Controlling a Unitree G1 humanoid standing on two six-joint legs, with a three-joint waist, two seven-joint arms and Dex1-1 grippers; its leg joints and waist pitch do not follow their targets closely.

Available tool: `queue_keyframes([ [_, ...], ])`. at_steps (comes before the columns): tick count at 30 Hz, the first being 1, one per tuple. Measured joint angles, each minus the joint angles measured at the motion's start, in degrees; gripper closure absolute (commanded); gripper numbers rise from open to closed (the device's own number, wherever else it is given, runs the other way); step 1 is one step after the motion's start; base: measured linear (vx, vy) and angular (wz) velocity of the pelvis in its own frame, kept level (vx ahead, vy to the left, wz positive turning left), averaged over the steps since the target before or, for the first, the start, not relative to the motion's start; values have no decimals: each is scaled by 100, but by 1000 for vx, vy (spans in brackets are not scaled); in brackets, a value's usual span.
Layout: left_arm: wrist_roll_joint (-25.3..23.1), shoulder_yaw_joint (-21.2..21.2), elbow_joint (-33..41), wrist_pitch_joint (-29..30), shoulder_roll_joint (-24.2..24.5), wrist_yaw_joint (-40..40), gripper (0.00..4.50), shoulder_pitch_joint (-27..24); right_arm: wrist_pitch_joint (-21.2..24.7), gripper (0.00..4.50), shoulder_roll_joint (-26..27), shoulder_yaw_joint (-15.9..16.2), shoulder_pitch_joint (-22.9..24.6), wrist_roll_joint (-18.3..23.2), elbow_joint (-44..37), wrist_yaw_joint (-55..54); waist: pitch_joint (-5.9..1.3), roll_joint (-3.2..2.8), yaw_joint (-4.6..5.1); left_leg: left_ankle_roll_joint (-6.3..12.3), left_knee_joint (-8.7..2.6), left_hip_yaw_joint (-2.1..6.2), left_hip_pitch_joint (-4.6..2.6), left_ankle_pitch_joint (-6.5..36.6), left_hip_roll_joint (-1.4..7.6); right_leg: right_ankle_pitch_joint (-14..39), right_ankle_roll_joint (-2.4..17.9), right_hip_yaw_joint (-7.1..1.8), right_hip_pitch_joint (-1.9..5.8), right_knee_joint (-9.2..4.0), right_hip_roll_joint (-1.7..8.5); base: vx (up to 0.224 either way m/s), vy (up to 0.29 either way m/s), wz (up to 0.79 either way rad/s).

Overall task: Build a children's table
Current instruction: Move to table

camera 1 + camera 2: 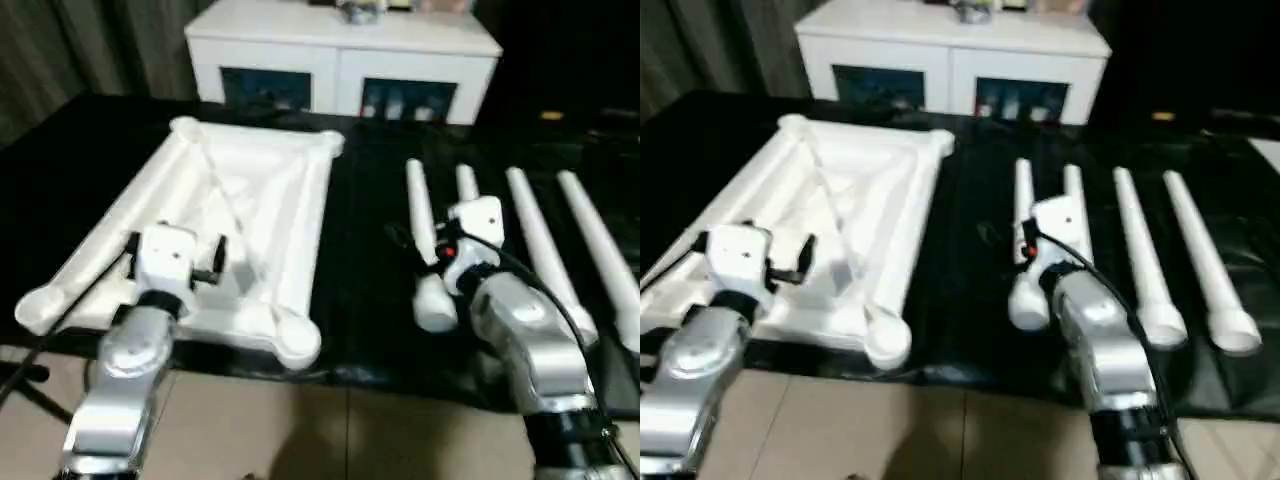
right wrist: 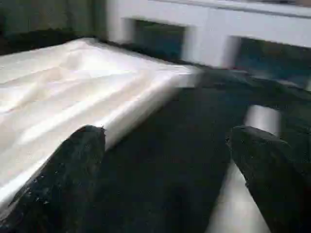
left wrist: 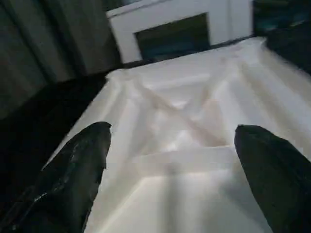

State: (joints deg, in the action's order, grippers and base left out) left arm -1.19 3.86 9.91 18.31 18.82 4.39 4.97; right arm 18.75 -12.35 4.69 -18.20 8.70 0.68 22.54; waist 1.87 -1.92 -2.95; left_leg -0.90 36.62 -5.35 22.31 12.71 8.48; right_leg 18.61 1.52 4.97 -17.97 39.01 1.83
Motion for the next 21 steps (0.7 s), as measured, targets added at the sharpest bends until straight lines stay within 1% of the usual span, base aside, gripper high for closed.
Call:
queue_keyframes([
  [1, 31, 97, -36, -3, 72, 67, 0, 2, 4, 9, -65, 81, -1, 59, -112, 168, -3, 15, 18, 12, 1, 1, -36, 31, -27, 3, -25, -19, -126, 236, 40, 115, 3, -1],
  [2, 46, 162, -49, -29, 132, 150, 0, 9, 8, 9, -187, 94, -3, 104, -233, 314, -16, 43, 49, 28, 1, -4, -76, 56, -73, -24, -116, -95, -303, 373, 100, 115, 3, -1],
  [3, 60, 186, -51, -74, 197, 221, 0, 16, 23, 9, -294, 82, -12, 155, -301, 414, -14, 85, 82, 42, 0, -22, -104, 67, -123, -85, -230, -155, -431, 372, 168, 76, -24, -1],
  [4, 84, 198, -50, -106, 238, 272, 0, 28, 52, 9, -350, 59, -12, 186, -326, 450, -19, 157, 99, 42, 0, -58, -135, 84, -179, -164, -275, -266, -519, 205, 226, 52, -68, 5],
  [5, 134, 177, -64, -133, 214, 348, 0, 56, 77, 9, -427, 31, -2, 220, -330, 541, -9, 272, 99, 104, 38, -108, -122, 139, -245, -369, -299, -344, -499, 77, 302, 52, -68, 5],
  [6, 207, 100, -68, -131, 190, 482, 0, 58, 102, 9, -512, 14, 22, 238, -330, 629, -3, 276, 53, 335, 93, -107, -128, 192, -244, -343, -230, -364, -462, 42, 283, 42, -91, 3],
  [7, 372, 24, -69, -115, 209, 730, 0, 62, 120, 9, -642, 15, 21, 289, -346, 795, 2, 271, 2, 450, 136, -69, -115, 220, -234, -369, -203, -370, -432, -16, 243, 30, -85, -10],
  [8, 524, -37, -69, -124, 266, 1007, 0, 56, 138, 9, -748, 7, 13, 321, -446, 969, -4, 256, -42, 383, 42, -32, -111, 177, -219, -377, -189, -357, -417, -22, 189, 30, -85, -10],
  [9, 613, -51, -70, -152, 407, 1243, 0, 37, 158, 9, -807, -4, -10, 390, -529, 1114, -10, 233, -54, 38, 6, -3, -112, 80, -155, -391, -203, -328, -415, -10, 139, 32, -60, -14],
  [10, 726, -70, -93, -234, 625, 1597, 0, 6, 208, 9, -834, 18, -22, 476, -624, 1302, -6, 240, -43, -183, -9, 11, -108, 49, -118, -398, -200, -296, -416, -15, 123, 0, 0, 0],
  [11, 812, -89, -143, -311, 803, 1946, 0, -28, 242, 9, -863, 42, -26, 544, -692, 1493, -4, 243, -52, -228, -9, 0, -95, 26, -92, -430, -196, -273, -422, -48, 120, 0, 0, 0],
  [12, 879, -229, -195, -411, 1077, 2385, 0, -64, 296, 9, -934, 82, -27, 609, -726, 1679, -3, 242, -59, -234, -9, -11, -96, 22, -78, -441, -184, -261, -422, -75, 120, 0, 0, 0],
  [13, 915, -315, -236, -472, 1252, 2694, 0, -111, 339, 9, -994, 116, -26, 666, -732, 1809, 1, 236, -65, -231, -15, -38, -94, 23, -63, -453, -155, -261, -417, -111, 120, 0, 0, 0],
  [14, 941, -393, -301, -515, 1372, 2988, 0, -136, 375, 9, -1059, 153, -26, 707, -731, 1935, 8, 224, -77, -215, -15, -66, -87, 30, -55, -461, -152, -255, -408, -134, 134, 0, 0, 0],
  [16, 948, -511, -379, -571, 1452, 3281, 0, -157, 383, 9, -1095, 181, -27, 761, -734, 2061, 16, 213, -77, -217, -18, -156, -98, 29, -16, -482, -138, -255, -384, -162, 150, 0, 0, 0],
  [17, 922, -707, -569, -634, 1631, 3635, 0, -49, 405, 9, -1233, 262, -24, 829, -741, 2278, 24, 200, -88, -217, -18, -192, -112, 29, 2, -495, -129, -256, -361, -178, 154, 0, 0, 0],
  [18, 890, -813, -723, -654, 1782, 3845, 0, 52, 435, 9, -1365, 331, -24, 889, -760, 2440, 33, 191, -88, -217, -25, -207, -125, 30, 9, -506, -126, -260, -340, -200, 154, -52, 27, 8],
  [19, 845, -856, -875, -710, 1885, 4023, 0, 148, 437, 9, -1467, 349, -24, 924, -773, 2582, 47, 194, -80, -217, -30, -241, -142, 30, 16, -509, -122, -276, -330, -200, 158, -54, 20, 5],
  [21, 737, -918, -1116, -862, 1973, 4271, 0, 349, 439, 9, -1628, 388, -23, 967, -780, 2835, 67, 175, -72, -217, -33, -296, -164, 30, 39, -509, -122, -284, -310, -202, 169, -27, 10, 3],
])
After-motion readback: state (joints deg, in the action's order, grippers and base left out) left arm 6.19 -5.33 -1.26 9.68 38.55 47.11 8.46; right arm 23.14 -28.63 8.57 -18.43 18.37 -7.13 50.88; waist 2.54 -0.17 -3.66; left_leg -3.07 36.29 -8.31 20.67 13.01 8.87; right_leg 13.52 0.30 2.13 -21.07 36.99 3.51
